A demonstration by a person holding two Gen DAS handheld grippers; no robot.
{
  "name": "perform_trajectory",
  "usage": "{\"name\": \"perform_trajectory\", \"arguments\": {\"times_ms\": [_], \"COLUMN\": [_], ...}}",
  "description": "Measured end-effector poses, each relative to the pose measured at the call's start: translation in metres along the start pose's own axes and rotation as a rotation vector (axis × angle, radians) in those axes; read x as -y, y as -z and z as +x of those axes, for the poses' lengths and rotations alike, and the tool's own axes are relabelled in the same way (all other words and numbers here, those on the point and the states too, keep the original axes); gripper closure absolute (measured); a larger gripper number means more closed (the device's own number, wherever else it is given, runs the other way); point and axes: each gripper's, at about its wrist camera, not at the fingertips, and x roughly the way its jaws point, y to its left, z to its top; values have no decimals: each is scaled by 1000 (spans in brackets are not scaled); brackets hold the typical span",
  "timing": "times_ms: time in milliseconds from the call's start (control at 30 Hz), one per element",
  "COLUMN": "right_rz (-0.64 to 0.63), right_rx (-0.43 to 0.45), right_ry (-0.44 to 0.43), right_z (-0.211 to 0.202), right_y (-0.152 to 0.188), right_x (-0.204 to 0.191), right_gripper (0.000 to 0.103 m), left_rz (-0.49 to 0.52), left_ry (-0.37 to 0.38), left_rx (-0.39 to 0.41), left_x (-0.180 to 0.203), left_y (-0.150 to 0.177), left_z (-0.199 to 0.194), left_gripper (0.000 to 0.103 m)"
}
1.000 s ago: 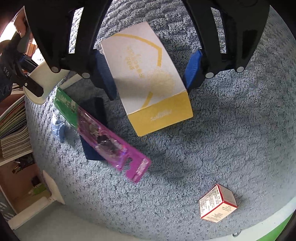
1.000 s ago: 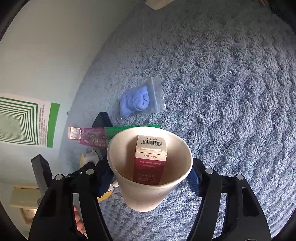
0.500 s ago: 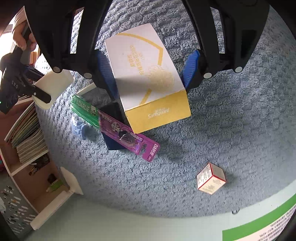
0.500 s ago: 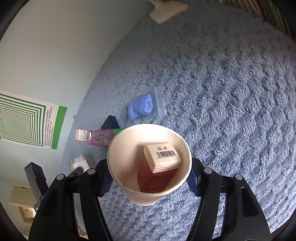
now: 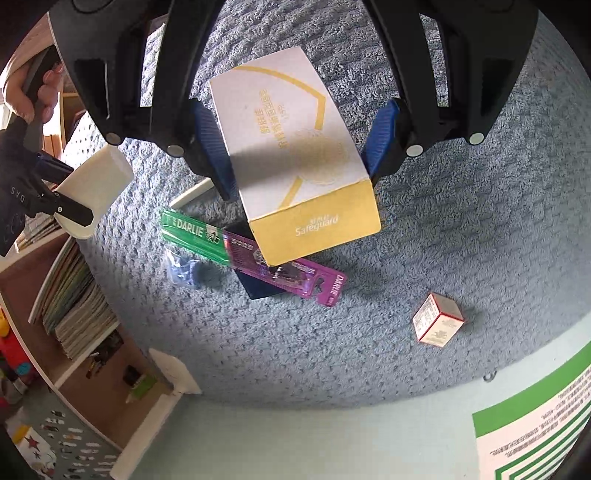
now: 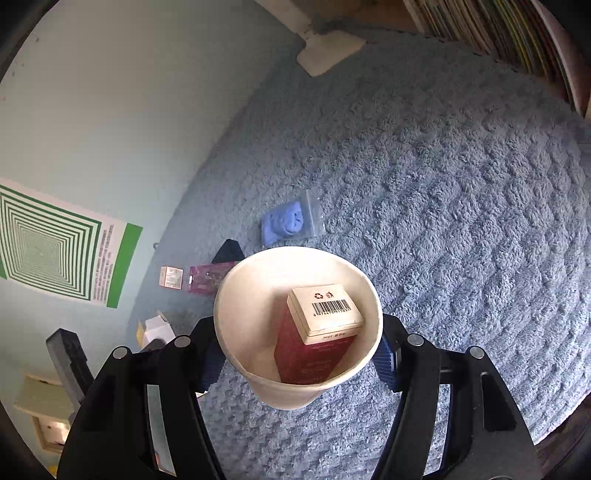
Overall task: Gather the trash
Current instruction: 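Carry the white-and-yellow box with the left tool while the right tool carries the cup to the wastebasket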
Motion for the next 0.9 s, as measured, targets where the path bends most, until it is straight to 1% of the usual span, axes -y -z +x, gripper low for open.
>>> {"name": "perform_trajectory", "arguments": {"times_ms": [233, 467, 700, 900], "right_rz": [45, 113, 204, 264], "right_rx": [66, 159, 246, 309], "right_ry": [18, 47, 69, 79], "right_z": [-39, -89, -141, -189], "right_y": [19, 48, 92, 134], "right_x": [20, 45, 80, 119], "right_gripper": [38, 38, 38, 38], "left_rz": [99, 232, 365, 460], "left_ry": [24, 75, 129, 166], "left_rx": [8, 1, -29, -31], "left_x": [20, 50, 87, 128], "left_y": [6, 19, 39, 56], "left_z": [-4, -2, -2, -10], "left_gripper": [39, 39, 39, 39]}}
